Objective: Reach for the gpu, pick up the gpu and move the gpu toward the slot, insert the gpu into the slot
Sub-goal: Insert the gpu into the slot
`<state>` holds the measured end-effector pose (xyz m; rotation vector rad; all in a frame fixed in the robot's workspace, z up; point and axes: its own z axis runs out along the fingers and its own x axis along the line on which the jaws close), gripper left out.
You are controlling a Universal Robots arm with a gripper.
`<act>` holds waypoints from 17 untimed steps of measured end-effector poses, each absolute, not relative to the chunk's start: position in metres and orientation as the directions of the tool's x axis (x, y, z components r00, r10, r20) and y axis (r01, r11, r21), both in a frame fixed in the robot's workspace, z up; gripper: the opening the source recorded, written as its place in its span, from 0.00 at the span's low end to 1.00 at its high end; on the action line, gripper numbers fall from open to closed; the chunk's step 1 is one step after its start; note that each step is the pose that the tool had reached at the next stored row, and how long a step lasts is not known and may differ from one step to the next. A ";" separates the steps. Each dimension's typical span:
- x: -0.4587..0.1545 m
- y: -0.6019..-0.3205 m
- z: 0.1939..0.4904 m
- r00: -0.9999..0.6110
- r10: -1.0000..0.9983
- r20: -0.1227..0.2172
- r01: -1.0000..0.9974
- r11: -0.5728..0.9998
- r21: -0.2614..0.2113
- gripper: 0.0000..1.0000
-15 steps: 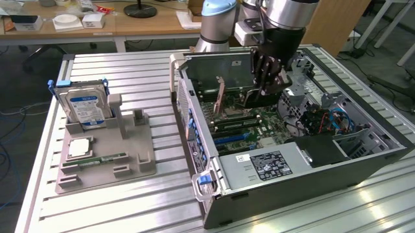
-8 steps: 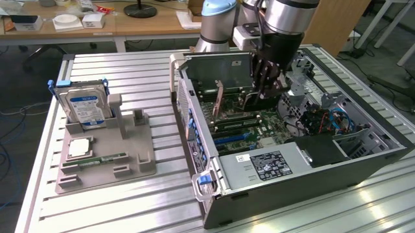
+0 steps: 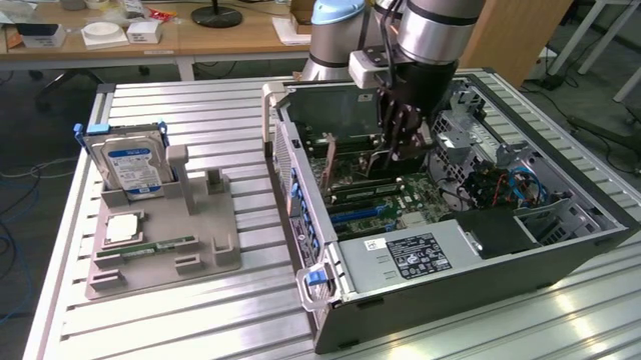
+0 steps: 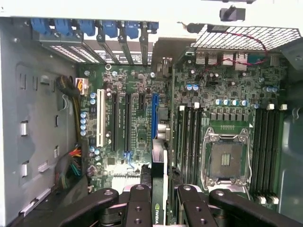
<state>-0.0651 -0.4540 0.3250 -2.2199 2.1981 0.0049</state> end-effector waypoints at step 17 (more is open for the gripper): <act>-0.066 -0.456 0.299 0.010 -1.000 -0.014 -1.000 -0.010 -0.012 0.26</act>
